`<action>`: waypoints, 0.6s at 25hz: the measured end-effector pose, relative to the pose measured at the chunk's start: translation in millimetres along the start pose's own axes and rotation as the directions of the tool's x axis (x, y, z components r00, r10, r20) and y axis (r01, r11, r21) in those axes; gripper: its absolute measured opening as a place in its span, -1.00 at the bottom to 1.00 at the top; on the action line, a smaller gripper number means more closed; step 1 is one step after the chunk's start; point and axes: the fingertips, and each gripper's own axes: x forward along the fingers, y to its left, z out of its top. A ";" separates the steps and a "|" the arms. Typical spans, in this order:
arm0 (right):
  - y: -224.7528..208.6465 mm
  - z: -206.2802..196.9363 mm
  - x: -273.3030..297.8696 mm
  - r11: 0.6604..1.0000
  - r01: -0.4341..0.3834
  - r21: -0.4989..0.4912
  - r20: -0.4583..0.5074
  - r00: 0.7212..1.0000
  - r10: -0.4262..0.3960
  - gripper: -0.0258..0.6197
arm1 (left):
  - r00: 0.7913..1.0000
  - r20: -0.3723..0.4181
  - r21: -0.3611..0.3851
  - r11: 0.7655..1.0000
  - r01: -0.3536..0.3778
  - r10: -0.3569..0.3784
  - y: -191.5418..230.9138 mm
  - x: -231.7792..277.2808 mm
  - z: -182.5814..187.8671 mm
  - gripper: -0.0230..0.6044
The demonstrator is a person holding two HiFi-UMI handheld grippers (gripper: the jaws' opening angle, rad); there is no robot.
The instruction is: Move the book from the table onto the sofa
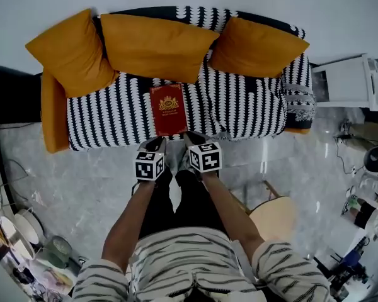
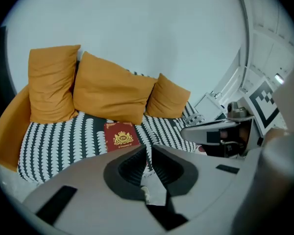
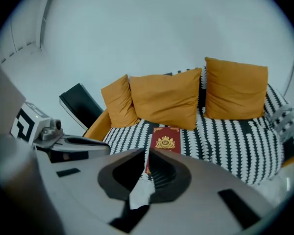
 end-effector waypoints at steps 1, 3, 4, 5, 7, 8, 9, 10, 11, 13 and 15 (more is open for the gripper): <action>1.9 4.0 -9.4 1.000 0.001 0.001 0.012 1.000 -0.001 -0.82 | 1.000 0.008 0.005 1.000 0.000 0.000 -3.5 -9.2 3.4 -0.80; 6.8 14.4 -28.9 1.000 -0.004 -0.001 0.039 0.999 0.004 -0.83 | 1.000 0.030 0.017 1.000 -0.003 0.002 -11.8 -28.0 13.3 -0.82; 9.7 21.5 -38.9 1.000 -0.008 -0.006 0.056 0.998 0.008 -0.83 | 0.999 0.048 0.025 1.000 -0.005 0.003 -16.4 -37.2 20.9 -0.83; 13.0 29.2 -49.3 1.000 -0.011 -0.013 0.075 0.997 0.012 -0.84 | 0.998 0.070 0.032 0.999 -0.006 0.003 -21.4 -46.7 29.3 -0.84; 21.1 42.7 -71.1 0.999 -0.017 -0.028 0.114 0.993 0.020 -0.87 | 0.993 0.115 0.046 0.999 -0.006 0.001 -32.5 -66.8 44.2 -0.87; 25.6 48.8 -80.3 0.999 -0.020 -0.032 0.132 0.991 0.024 -0.87 | 0.991 0.133 0.061 0.998 -0.009 0.001 -37.0 -76.5 51.0 -0.88; 30.2 55.3 -87.6 0.999 -0.023 -0.037 0.148 0.989 0.028 -0.87 | 0.989 0.148 0.083 0.996 -0.015 0.003 -40.0 -85.2 58.2 -0.89; 34.6 61.6 -94.0 0.999 -0.025 -0.046 0.161 0.987 0.032 -0.88 | 0.987 0.160 0.104 0.994 -0.023 0.006 -42.4 -93.2 65.4 -0.90; 38.4 67.1 -100.7 0.998 -0.026 -0.060 0.169 0.985 0.036 -0.88 | 0.985 0.170 0.117 0.993 -0.028 0.007 -45.2 -100.8 71.9 -0.90; 43.9 77.3 -116.6 0.996 -0.028 -0.084 0.187 0.981 0.044 -0.88 | 0.981 0.195 0.119 0.993 -0.025 0.001 -52.3 -115.2 84.5 -0.90; 47.3 89.6 -132.9 0.995 -0.027 -0.093 0.218 0.975 0.047 -0.88 | 0.973 0.232 0.112 0.993 -0.022 -0.004 -58.4 -129.8 98.8 -0.91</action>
